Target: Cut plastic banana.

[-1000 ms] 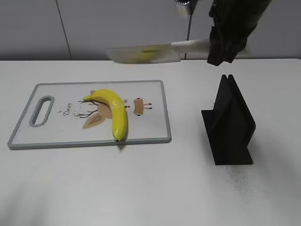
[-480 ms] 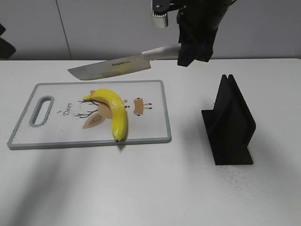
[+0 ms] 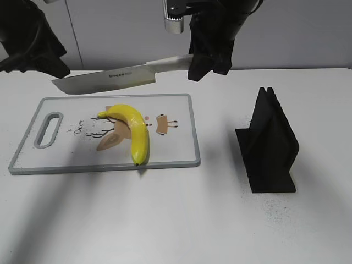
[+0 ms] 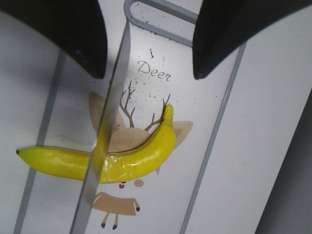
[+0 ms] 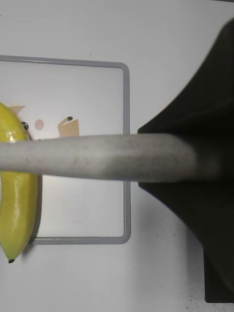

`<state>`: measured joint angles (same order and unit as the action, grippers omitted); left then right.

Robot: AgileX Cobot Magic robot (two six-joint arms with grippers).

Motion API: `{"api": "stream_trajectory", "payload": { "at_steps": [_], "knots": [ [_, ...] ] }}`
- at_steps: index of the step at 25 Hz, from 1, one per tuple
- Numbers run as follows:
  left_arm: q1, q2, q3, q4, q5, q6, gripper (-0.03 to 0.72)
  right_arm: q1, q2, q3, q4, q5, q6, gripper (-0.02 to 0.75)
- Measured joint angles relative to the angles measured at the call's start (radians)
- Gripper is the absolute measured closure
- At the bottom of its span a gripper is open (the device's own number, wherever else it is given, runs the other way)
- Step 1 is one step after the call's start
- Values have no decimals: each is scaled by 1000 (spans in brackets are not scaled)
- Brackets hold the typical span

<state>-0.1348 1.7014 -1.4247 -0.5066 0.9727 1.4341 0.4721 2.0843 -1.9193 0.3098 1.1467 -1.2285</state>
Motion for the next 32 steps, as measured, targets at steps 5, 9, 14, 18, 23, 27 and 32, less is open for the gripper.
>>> {"api": "stream_trajectory", "payload": {
  "at_steps": [5,9,14,18,23,27,32],
  "knots": [
    [-17,89,-53,3,9,28,144,-49,0,0,74,-1,-15,547],
    [-41,127,-73,2,4,35,166,-78,0,0,119,2,-49,547],
    [-55,135,-77,-3,-18,38,333,-79,1,0,133,4,-68,547],
    [-56,135,-78,-4,-20,40,611,-79,18,0,139,-8,-72,547],
    [-56,146,-78,11,-5,59,687,-79,37,0,144,-34,-91,547],
    [-58,174,-78,10,-4,61,689,-79,55,0,141,-39,-93,547],
    [-80,240,-78,8,-33,61,693,-82,91,-1,101,-39,-94,547]
  ]
}}
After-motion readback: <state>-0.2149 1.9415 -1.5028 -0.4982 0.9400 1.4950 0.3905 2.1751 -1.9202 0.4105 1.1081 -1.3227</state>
